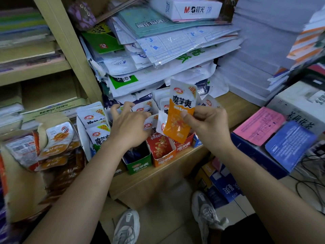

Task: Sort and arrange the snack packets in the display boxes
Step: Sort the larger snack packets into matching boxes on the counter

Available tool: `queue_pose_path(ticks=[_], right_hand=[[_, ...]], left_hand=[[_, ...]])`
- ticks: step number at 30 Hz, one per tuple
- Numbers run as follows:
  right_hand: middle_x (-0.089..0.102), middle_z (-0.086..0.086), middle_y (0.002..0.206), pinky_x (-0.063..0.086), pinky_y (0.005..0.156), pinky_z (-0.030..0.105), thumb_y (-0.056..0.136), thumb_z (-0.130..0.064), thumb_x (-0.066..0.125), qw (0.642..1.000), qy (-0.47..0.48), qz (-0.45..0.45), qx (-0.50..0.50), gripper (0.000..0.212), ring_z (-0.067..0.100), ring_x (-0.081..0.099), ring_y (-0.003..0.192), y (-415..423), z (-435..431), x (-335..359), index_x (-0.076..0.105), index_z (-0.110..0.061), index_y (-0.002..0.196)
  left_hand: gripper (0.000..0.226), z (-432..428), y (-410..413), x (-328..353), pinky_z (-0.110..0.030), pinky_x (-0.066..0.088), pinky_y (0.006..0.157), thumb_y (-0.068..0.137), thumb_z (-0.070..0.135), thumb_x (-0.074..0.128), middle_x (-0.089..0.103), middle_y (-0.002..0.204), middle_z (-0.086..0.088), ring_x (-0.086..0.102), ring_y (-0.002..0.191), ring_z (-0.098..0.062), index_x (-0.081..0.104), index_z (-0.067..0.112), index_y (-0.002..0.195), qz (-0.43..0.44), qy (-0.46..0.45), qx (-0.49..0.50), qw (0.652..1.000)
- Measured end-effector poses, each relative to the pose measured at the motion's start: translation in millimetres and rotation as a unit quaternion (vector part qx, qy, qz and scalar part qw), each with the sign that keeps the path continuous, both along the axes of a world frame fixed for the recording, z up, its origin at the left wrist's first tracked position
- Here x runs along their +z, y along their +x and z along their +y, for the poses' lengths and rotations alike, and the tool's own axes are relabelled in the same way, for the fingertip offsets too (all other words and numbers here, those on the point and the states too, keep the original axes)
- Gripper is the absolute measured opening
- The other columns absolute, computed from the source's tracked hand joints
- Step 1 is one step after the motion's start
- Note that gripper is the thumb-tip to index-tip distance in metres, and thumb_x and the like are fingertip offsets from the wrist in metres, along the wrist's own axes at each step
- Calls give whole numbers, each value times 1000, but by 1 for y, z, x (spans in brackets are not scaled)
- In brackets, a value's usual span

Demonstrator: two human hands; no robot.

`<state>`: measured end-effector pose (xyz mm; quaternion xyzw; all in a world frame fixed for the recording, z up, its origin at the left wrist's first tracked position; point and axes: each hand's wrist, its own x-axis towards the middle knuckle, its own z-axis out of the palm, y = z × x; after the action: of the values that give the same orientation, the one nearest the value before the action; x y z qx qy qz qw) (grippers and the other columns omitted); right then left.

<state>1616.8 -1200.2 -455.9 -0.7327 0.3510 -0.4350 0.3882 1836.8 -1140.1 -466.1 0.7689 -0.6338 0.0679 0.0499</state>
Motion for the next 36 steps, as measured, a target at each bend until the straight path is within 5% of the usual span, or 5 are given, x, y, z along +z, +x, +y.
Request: queue_pose_path(ticks=[3,7,13,23,36], right_hand=[[77,6,77,57,49,40,93,-15,71,998,4,-65,10,18,22,72,62,-7,5,11,76,2,88],[70,-5,63,49,45,25,93,-18,72,998,-52,46,7,31,11,67,54,4,10,1,66,-23,63],[64,1,54,50,47,37,95,-29,68,975,-132,143,-111,38,17,60,47,2,-14,-11,63,-13,60],[76,6,75,57,52,45,94,-27,70,992,-61,87,-72,27,22,73,66,-3,-15,-4,75,-6,78],[76,1,78,59,68,50,91,-46,61,995,-53,50,-72,39,19,73,70,1,-10,4,74,-10,84]], left_hand=[[29,2,2,0,-48,11,101,91,50,66,64,115,13,30,131,-23,69,38,117,35,-14,-5,999],[9,4,6,4,-46,10,104,91,41,71,61,105,17,33,124,-17,74,43,100,126,-40,-23,991],[23,21,16,19,-29,8,103,83,43,78,49,121,19,30,129,-2,65,62,84,251,-17,-106,962],[19,61,31,19,-52,48,88,77,45,79,75,97,23,68,100,-7,82,34,92,323,-36,-273,905],[17,78,26,28,-16,54,66,91,16,73,71,82,29,66,78,5,70,32,93,437,-316,-33,842]])
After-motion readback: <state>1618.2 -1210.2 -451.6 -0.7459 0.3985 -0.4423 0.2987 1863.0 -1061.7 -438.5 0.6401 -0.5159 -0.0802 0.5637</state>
